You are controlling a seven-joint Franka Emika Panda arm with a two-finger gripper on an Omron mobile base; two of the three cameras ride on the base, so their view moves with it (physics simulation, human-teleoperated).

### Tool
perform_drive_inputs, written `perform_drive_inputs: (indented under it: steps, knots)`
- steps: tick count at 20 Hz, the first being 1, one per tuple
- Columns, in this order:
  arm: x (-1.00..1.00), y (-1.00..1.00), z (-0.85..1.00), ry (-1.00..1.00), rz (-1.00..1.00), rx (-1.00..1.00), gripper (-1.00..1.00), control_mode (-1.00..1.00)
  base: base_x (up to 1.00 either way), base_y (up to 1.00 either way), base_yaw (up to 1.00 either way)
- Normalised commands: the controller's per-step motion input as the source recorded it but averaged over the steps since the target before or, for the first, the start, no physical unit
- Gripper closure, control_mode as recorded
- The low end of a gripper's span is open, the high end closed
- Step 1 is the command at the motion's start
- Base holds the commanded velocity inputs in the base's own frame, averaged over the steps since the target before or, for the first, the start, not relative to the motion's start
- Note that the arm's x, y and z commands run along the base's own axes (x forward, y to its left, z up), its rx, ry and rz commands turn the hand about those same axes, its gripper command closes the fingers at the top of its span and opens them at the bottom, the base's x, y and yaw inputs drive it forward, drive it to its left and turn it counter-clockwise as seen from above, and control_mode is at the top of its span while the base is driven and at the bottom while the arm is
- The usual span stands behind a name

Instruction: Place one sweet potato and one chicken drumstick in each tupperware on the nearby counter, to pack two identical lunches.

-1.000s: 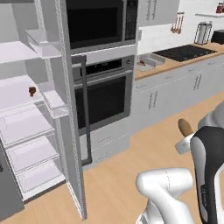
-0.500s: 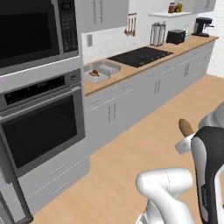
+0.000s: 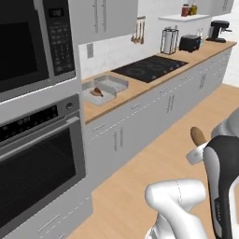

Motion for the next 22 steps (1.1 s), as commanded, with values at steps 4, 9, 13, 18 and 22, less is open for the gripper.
perform_drive_inputs:
  steps: [4, 9, 13, 18, 22]
  knots:
    - [0.00, 0.00, 0.00, 0.00, 0.00, 0.00, 1.00, 1.00, 1.00, -0.21, 0.00]
    - [0.00, 0.00, 0.00, 0.00, 0.00, 0.00, 1.00, 1.00, 1.00, -0.21, 0.07]
    - [0.00, 0.00, 0.00, 0.00, 0.00, 0.00, 1.00, 1.00, 1.00, -0.11, 0.14]
    - [0.00, 0.00, 0.00, 0.00, 0.00, 0.00, 1.00, 1.00, 1.00, -0.04, 0.23]
    - [0.00, 0.00, 0.00, 0.00, 0.00, 0.00, 1.00, 1.00, 1.00, -0.19, 0.18]
